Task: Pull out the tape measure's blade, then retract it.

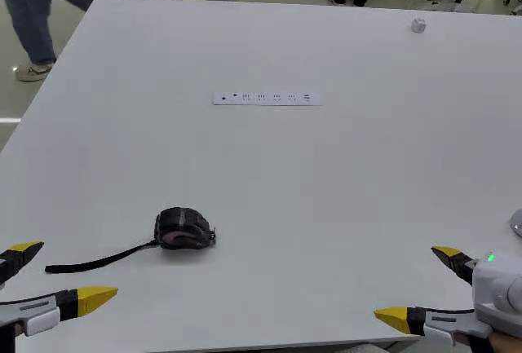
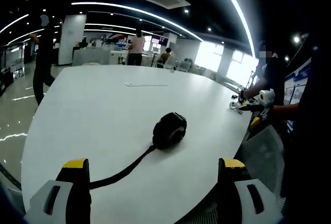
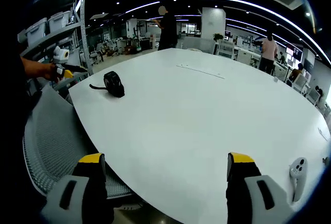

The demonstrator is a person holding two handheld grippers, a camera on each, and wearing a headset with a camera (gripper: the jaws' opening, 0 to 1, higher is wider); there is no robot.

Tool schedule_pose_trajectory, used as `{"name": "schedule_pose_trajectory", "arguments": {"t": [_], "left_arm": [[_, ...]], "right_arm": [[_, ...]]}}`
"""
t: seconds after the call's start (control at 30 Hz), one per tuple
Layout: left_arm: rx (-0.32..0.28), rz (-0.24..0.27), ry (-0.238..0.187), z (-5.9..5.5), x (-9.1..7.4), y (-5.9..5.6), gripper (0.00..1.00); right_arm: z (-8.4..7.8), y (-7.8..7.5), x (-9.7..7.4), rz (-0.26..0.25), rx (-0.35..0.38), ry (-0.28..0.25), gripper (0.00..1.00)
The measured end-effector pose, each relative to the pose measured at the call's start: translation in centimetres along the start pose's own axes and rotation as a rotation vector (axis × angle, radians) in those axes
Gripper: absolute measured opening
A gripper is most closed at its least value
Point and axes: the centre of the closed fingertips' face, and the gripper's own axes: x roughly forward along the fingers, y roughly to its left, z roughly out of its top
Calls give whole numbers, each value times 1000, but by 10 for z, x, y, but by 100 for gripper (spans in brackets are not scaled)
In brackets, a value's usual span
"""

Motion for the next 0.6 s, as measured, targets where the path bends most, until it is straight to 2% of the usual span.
{"name": "schedule_pose_trajectory", "arguments": {"t": [0.13,0.3,0.6], "left_arm": [[24,-12,27,-6,-1,-5,100],[4,-9,4,-3,-3,-3,100],[6,-4,5,-3,-5,-1,100]], "right_arm": [[0,2,0,4,-6,0,100],[0,5,0,7,-8,-3,100],[-1,3,-2,-2,-7,-1,100]]}}
